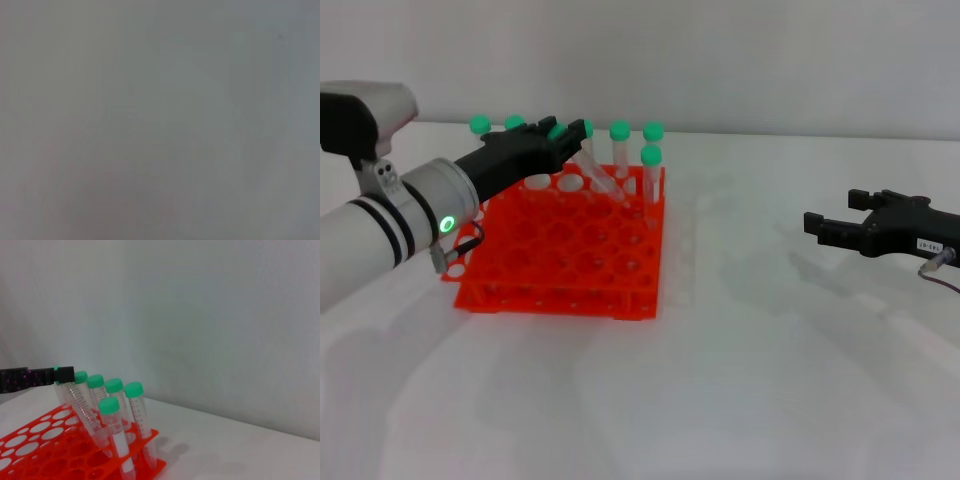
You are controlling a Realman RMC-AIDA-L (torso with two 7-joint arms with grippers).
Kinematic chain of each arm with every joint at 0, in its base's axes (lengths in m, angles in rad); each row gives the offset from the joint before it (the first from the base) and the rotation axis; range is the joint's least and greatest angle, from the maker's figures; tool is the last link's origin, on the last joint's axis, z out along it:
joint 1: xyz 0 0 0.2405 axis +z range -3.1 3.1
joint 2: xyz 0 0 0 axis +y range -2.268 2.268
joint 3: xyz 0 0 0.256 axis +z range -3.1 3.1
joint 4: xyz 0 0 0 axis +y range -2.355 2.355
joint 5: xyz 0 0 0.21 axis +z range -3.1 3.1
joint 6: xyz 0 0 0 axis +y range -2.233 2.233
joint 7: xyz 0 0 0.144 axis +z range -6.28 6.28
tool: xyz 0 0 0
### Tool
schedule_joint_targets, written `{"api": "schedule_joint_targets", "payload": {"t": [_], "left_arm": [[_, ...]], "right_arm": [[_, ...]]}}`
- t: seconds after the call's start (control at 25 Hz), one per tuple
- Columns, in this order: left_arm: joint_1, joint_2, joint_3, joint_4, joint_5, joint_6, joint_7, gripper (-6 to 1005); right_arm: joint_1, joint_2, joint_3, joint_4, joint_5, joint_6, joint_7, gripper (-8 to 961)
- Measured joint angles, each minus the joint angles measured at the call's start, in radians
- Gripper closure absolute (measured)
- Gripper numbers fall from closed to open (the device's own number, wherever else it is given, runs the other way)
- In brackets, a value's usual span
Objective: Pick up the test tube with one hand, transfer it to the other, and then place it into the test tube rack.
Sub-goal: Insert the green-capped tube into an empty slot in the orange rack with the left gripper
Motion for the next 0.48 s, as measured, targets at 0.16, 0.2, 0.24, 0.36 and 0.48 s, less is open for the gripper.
{"api": "schedule_joint_targets", "payload": {"t": [0.16,0.2,0.24,0.36,0.48], "left_arm": [[-0.024,0.001,0.004,-0.008,0.005,-0.042,0.004,585],[-0.028,0.001,0.004,-0.009,0.009,-0.05,0.003,585],[-0.032,0.001,0.004,-0.011,0.017,-0.054,0.002,584],[-0.039,-0.003,0.002,-0.012,0.036,-0.057,-0.001,583],[-0.04,-0.009,0.004,-0.005,0.047,-0.055,0.009,581]], "right_arm": [[0.003,0.0,0.0,0.006,0.0,0.0,-0.002,96],[0.005,0.0,0.0,0.008,0.0,0.0,-0.003,96],[0.006,0.0,0.0,0.01,0.0,0.0,-0.003,96],[0.009,-0.001,0.0,0.016,0.0,-0.008,-0.003,96],[0.009,-0.002,0.0,0.02,0.0,-0.014,-0.005,96]]}}
